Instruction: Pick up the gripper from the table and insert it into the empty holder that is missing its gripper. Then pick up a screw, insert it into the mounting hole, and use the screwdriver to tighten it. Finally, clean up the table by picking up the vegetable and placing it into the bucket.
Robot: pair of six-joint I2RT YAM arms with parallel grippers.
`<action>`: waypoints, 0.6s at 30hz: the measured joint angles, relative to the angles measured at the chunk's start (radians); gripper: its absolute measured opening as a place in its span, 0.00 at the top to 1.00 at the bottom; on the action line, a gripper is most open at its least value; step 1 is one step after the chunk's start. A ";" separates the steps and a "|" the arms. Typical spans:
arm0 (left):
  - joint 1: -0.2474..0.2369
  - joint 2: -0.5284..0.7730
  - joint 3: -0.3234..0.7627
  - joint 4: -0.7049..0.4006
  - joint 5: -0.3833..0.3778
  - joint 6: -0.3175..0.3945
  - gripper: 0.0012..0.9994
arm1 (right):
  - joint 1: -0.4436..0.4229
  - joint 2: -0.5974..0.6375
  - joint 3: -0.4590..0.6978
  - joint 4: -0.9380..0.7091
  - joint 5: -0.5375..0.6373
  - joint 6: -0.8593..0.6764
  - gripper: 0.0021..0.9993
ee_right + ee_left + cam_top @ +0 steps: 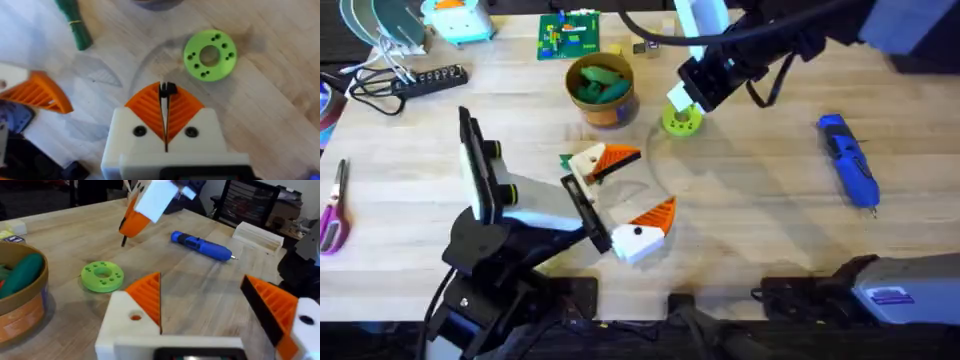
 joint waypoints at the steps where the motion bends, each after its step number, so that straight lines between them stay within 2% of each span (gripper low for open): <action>1: 0.000 0.000 0.000 0.000 0.000 0.000 0.01 | 0.001 -0.005 0.005 -0.015 -0.031 0.000 1.00; 5: 0.000 0.000 0.000 0.000 0.000 0.000 0.01 | 0.027 -0.010 0.083 -0.108 -0.113 0.014 1.00; 11: 0.000 0.000 0.000 0.000 0.000 0.003 0.01 | 0.120 -0.011 0.222 -0.178 -0.131 0.023 1.00; 18: 0.000 0.000 0.000 -0.001 0.034 0.016 0.01 | 0.192 -0.016 0.252 -0.232 -0.156 0.055 1.00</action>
